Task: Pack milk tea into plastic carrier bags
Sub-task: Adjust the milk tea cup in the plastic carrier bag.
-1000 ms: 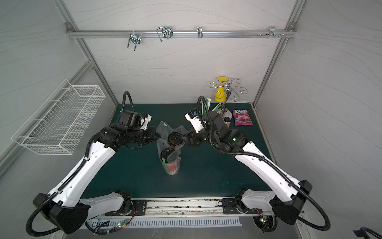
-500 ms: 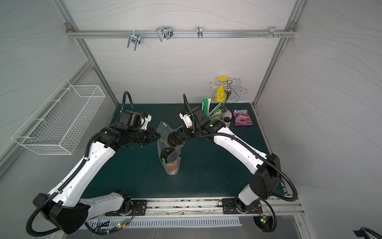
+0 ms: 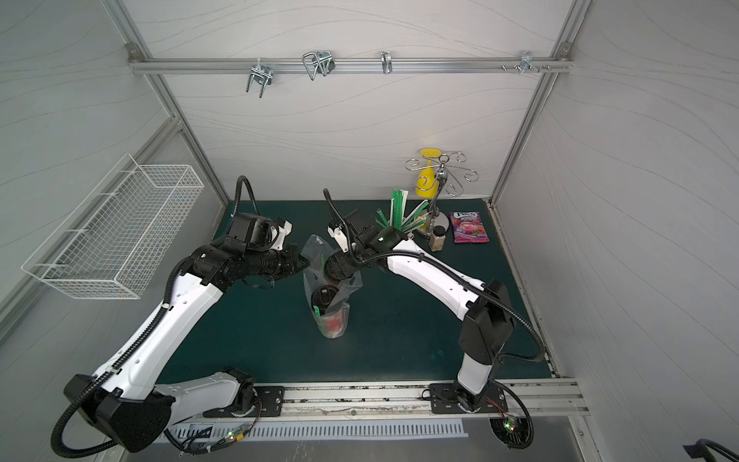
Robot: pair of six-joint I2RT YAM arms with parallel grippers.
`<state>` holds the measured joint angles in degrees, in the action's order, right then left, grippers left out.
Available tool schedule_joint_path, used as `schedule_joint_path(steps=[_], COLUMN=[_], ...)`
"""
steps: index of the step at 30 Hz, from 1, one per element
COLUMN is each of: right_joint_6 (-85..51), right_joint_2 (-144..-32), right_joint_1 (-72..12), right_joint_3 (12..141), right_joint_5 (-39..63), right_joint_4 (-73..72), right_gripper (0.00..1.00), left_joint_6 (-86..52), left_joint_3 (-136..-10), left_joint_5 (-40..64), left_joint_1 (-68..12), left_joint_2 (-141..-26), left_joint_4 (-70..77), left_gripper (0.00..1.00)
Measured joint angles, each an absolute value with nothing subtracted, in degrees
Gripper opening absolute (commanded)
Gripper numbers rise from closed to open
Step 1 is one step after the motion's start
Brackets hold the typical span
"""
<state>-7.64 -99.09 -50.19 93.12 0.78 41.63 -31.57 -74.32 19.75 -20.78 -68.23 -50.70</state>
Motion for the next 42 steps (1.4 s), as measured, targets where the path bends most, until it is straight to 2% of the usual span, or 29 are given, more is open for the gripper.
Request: schedule_joint_path(steps=[29,36,42], right_joint_6=[-4.4,-4.5,-4.7], right_joint_2=[-110.3,-113.5,-113.6], right_joint_1=[-52.1,-52.1,-52.1], right_joint_3=[107.3,111.5,111.5], right_joint_5=[-6.6,-8.2,-8.3], right_joint_4=[45.8,46.9,46.8], right_gripper=[0.78,0.82,0.92], left_joint_6=[-30.5,-30.3,-30.3], left_joint_3=[-74.3,-74.3,-74.4], left_joint_5=[20.3,20.6,20.7], left_joint_1=[-20.1,-20.1,-20.1], left_joint_2=[-68.4,-68.9,-69.0], left_joint_4=[-50.7,-50.7,-50.7], left_gripper=[0.0,0.0,0.0])
